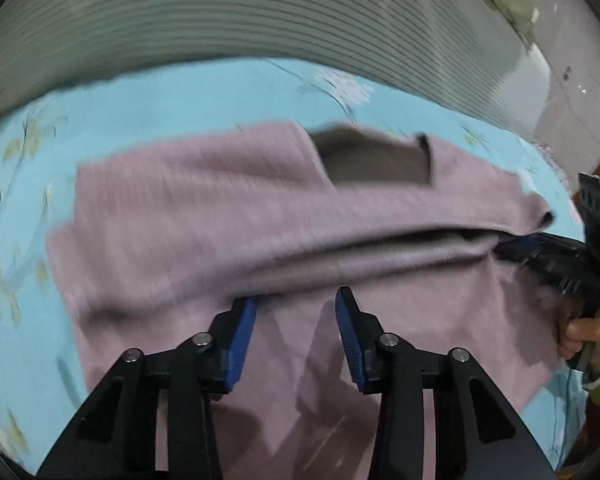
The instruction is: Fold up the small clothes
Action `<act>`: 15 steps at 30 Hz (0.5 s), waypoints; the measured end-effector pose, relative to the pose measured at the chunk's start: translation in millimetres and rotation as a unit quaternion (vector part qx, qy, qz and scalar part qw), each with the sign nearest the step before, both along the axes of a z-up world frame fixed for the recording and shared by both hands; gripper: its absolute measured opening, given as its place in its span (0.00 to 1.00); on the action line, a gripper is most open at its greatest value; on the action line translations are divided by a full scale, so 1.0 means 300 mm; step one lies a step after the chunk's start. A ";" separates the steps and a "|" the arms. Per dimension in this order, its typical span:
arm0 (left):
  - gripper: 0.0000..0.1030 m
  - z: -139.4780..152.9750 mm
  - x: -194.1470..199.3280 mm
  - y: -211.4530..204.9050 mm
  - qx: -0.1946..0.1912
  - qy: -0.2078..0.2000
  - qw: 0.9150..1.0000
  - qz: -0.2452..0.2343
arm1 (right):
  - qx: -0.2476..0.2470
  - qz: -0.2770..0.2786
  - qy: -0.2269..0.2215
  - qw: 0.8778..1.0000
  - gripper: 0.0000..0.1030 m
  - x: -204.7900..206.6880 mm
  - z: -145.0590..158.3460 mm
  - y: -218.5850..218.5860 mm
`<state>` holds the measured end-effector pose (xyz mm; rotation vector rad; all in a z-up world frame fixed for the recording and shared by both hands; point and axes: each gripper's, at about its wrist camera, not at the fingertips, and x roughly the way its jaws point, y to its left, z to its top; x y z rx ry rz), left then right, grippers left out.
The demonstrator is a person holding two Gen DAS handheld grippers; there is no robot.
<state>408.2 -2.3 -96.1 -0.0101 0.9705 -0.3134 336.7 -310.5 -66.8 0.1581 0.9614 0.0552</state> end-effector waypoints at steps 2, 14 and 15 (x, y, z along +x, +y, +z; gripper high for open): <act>0.37 0.020 0.052 0.029 0.032 -0.024 0.998 0.051 | 0.028 -0.060 -0.032 0.997 0.36 0.016 0.028 -0.090; 0.50 0.083 0.064 0.315 -0.082 -0.050 0.962 0.256 | 0.069 -0.179 -0.125 0.973 0.38 -0.112 0.133 -0.243; 0.51 0.093 0.057 0.329 -0.078 -0.050 0.959 0.267 | 0.069 -0.182 -0.127 0.973 0.38 -0.113 0.149 -0.252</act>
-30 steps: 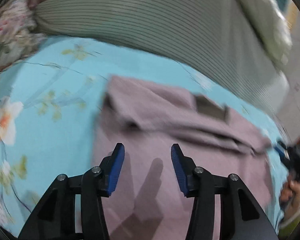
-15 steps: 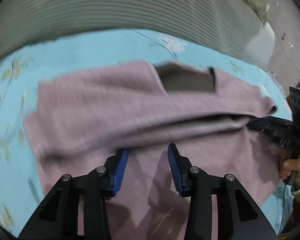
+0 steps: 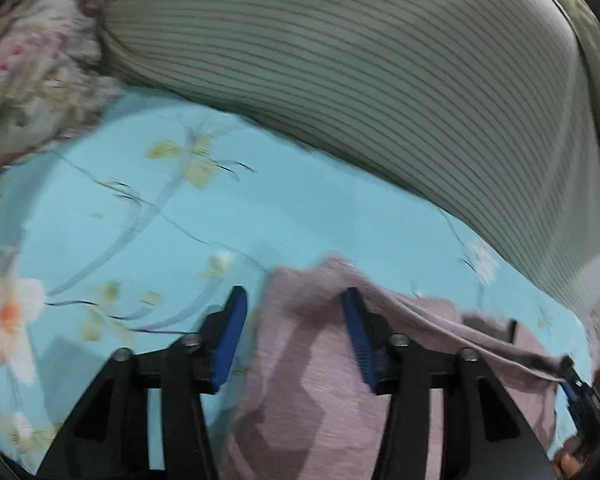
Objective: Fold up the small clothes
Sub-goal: 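Open both grippers and release the folded sweater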
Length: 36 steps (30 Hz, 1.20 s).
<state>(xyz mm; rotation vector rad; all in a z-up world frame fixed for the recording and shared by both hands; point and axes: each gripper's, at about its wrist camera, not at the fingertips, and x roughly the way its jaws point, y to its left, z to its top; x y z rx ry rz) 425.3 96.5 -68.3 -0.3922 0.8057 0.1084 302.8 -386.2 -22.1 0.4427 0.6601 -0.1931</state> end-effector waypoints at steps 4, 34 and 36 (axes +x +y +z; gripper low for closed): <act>0.51 0.032 -0.065 0.005 -0.017 -0.004 1.000 -0.004 | -0.002 -0.001 -0.009 1.000 0.38 0.017 0.055 0.000; 0.70 -0.227 -0.731 -0.074 -0.217 0.007 0.976 0.009 | 0.084 0.119 0.055 0.988 0.55 -0.485 -0.208 0.385; 0.70 -0.226 -0.702 -0.059 -0.216 -0.004 0.976 0.029 | 0.083 0.119 0.057 0.988 0.55 -0.484 -0.207 0.381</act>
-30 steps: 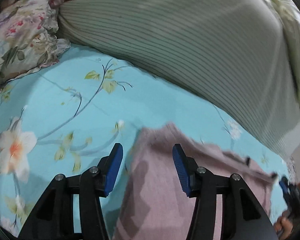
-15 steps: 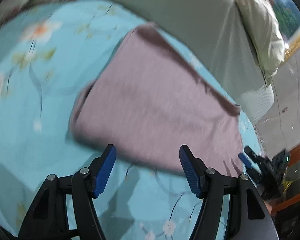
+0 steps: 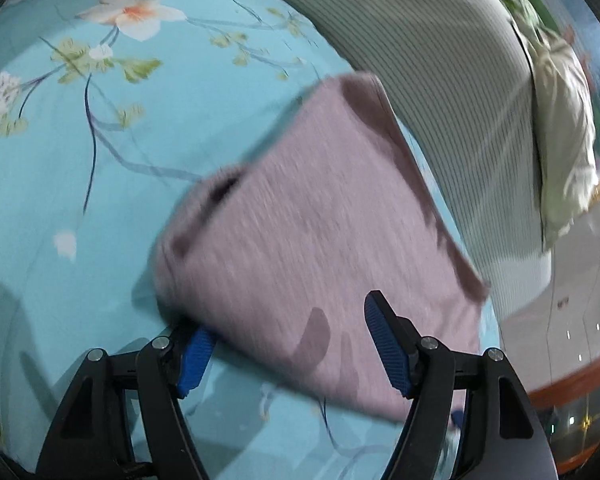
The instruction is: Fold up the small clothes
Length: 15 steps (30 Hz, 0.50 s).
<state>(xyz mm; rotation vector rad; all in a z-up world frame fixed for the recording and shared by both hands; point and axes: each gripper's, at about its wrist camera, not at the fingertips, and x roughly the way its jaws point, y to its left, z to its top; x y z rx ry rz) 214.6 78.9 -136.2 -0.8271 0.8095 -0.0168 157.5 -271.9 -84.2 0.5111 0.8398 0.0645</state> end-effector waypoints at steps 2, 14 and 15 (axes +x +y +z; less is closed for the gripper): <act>0.70 0.001 0.027 0.012 0.000 -0.003 1.000 0.018 | 0.000 -0.001 -0.001 1.000 0.55 0.001 0.001 0.002; 0.07 0.119 0.085 -0.058 0.078 -0.055 0.995 -0.014 | 0.000 -0.006 0.001 1.000 0.56 0.053 0.012 -0.036; 0.07 0.148 0.084 -0.086 0.085 -0.068 0.994 -0.028 | -0.003 -0.006 0.004 1.000 0.56 0.065 0.014 -0.043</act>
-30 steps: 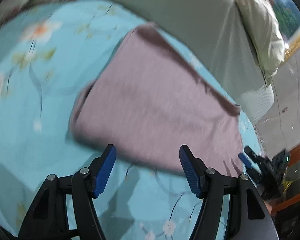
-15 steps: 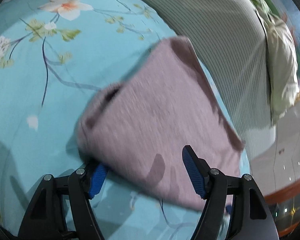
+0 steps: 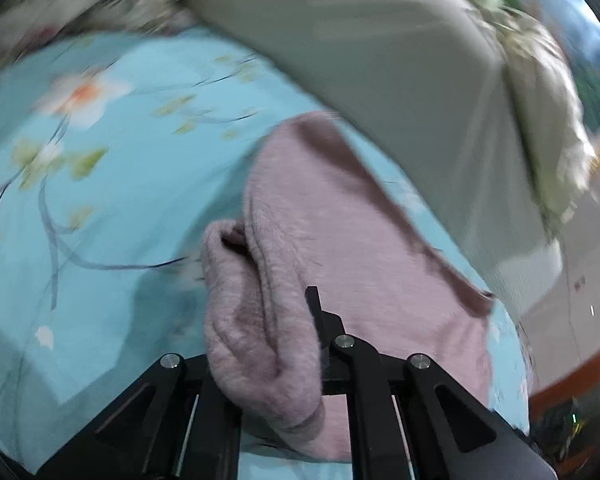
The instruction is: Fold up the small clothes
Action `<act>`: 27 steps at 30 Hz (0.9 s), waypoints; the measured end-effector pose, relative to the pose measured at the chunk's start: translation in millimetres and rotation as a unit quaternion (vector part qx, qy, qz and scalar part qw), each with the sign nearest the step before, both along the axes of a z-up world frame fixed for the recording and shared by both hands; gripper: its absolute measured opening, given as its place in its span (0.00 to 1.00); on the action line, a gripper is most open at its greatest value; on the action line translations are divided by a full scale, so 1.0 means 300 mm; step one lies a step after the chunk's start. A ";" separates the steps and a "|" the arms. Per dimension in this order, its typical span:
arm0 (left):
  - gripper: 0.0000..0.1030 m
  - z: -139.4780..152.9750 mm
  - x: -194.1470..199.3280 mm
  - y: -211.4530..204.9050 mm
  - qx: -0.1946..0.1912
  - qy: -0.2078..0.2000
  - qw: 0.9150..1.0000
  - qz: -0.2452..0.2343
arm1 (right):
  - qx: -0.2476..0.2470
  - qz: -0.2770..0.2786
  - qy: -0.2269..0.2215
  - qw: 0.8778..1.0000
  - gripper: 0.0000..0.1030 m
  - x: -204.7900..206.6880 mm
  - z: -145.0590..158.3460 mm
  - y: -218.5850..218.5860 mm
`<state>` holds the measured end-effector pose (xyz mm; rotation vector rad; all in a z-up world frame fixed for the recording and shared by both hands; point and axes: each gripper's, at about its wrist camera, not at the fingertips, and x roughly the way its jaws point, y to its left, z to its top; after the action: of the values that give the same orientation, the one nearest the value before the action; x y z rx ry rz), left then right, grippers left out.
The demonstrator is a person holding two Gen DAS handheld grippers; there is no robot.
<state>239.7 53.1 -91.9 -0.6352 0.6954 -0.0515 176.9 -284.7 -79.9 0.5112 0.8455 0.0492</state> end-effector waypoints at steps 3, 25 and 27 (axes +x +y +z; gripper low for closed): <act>0.06 0.081 0.003 -0.116 0.036 -0.034 0.997 -0.052 | 0.006 0.008 0.004 1.000 0.56 0.048 0.019 -0.021; 0.06 -0.044 0.028 -0.609 0.186 -0.013 0.955 -0.233 | 0.051 0.142 0.045 0.988 0.73 0.560 -0.005 0.099; 0.06 -0.044 0.021 -0.599 0.181 -0.012 0.955 -0.233 | 0.041 0.134 0.056 0.989 0.73 0.619 -0.021 0.116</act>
<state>246.1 -126.8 -105.2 -0.1090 0.7951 -0.3615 362.6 -249.9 -86.2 0.4781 1.0218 0.3055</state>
